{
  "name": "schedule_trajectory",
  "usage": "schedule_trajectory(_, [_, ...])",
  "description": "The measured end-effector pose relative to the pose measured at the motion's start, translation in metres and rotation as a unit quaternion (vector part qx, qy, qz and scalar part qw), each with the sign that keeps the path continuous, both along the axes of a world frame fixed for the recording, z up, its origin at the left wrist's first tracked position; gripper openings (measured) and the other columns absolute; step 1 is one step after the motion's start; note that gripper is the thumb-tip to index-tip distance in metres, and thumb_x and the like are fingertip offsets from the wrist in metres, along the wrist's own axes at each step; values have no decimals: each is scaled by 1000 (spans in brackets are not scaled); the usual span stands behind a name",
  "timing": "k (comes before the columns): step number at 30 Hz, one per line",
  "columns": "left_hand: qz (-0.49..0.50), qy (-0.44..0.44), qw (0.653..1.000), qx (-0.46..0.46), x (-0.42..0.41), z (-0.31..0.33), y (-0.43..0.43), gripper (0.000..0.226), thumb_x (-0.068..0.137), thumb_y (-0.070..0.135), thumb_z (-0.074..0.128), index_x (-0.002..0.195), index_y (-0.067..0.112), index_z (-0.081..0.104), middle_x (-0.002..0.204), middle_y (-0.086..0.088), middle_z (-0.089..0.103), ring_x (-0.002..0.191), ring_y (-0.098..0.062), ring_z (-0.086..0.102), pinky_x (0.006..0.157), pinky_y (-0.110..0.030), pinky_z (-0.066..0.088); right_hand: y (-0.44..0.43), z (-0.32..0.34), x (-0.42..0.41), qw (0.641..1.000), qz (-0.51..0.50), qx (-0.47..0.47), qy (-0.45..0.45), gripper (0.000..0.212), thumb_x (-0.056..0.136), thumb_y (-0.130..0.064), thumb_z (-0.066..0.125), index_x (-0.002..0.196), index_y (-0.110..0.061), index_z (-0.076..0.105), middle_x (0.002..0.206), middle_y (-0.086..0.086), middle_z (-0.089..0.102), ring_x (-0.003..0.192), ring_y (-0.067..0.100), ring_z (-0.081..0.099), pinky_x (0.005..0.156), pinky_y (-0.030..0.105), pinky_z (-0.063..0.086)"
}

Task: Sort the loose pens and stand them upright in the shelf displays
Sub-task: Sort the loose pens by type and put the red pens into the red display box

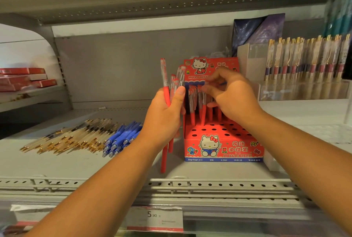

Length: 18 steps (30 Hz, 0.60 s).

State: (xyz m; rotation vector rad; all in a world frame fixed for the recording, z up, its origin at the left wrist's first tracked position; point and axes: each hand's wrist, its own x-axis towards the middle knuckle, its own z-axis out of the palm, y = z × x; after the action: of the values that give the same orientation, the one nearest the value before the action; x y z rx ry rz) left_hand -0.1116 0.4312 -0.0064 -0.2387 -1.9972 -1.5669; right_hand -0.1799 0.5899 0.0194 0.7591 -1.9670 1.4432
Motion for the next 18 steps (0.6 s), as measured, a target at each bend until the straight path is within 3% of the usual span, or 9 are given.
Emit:
schedule_trajectory(4, [-10, -4, 1000, -2, 0, 0, 1, 32, 98, 51, 46, 86, 22, 49, 50, 14, 49, 40, -4, 42, 48, -26, 33, 1, -1, -4, 999, 4, 37, -16, 27, 88, -3, 69, 82, -29, 62, 83, -8, 63, 76, 20, 66, 53, 38, 61])
schedule_trajectory(6, [-15, -4, 1000, -2, 0, -1, 1, 28, 99, 48, 47, 85, 23, 49, 48, 14, 48, 40, -3, 42, 47, -24, 33, 1, -4, -6, 995, -5, 95, -27, 25, 88, -2, 68, 93, -27, 67, 88, -6, 67, 76, 23, 69, 57, 41, 61])
schedule_trajectory(11, [-24, -6, 1000, -2, 0, -1, 1, 18, 101, 38, 50, 87, 25, 49, 62, 7, 53, 42, -4, 44, 46, -22, 35, 2, -5, -3, 986, -65, 147, 33, 19, 89, -15, 67, 102, -28, 72, 90, -11, 70, 83, 9, 65, 80, 28, 55])
schedule_trajectory(14, [-33, -2, 999, -15, 2, -1, 1, 13, 99, 35, 54, 89, 28, 51, 70, 4, 56, 48, -6, 47, 48, -22, 36, 0, 0, 3, 990, -70, 109, 57, 19, 90, -23, 65, 107, -24, 74, 98, -8, 72, 89, 9, 65, 83, 27, 52])
schedule_trajectory(18, [-69, -5, 998, -9, 5, -2, 4, 14, 99, 31, 57, 87, 25, 52, 63, 6, 56, 43, -10, 43, 39, -22, 34, -4, 7, 13, 995, 92, -7, 21, 26, 91, -11, 65, 117, -15, 67, 102, -4, 71, 94, 5, 66, 86, 23, 52])
